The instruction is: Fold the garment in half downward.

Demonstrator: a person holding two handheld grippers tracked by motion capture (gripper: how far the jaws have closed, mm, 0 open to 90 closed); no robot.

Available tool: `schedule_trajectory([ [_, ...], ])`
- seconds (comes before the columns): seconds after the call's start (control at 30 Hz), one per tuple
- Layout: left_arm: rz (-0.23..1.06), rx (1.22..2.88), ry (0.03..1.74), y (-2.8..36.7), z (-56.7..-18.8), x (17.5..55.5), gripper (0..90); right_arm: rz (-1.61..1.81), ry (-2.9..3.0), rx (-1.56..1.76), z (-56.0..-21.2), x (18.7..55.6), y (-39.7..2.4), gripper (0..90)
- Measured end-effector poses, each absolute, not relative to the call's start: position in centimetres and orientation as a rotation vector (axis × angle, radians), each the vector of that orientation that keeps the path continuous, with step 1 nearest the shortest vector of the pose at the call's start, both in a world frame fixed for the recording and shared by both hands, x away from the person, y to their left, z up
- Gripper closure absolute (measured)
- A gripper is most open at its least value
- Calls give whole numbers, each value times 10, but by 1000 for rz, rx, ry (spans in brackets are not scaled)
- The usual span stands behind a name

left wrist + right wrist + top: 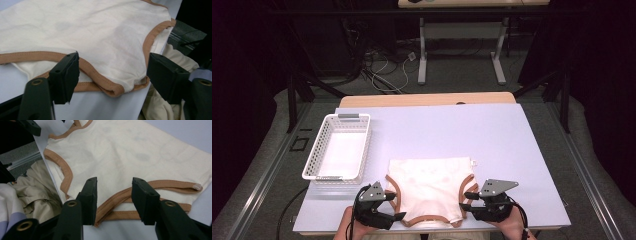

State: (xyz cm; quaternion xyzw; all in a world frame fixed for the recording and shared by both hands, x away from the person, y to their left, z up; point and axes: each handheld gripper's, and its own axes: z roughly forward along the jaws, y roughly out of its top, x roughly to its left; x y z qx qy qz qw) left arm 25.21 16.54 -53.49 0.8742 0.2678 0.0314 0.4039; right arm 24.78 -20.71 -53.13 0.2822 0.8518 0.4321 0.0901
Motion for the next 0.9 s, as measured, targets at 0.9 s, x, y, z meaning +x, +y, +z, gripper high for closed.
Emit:
schedule_trajectory([
  [0.9,21,2346,579,152,-554,250,712,1087,2712,755,-554,251,-183,814],
])
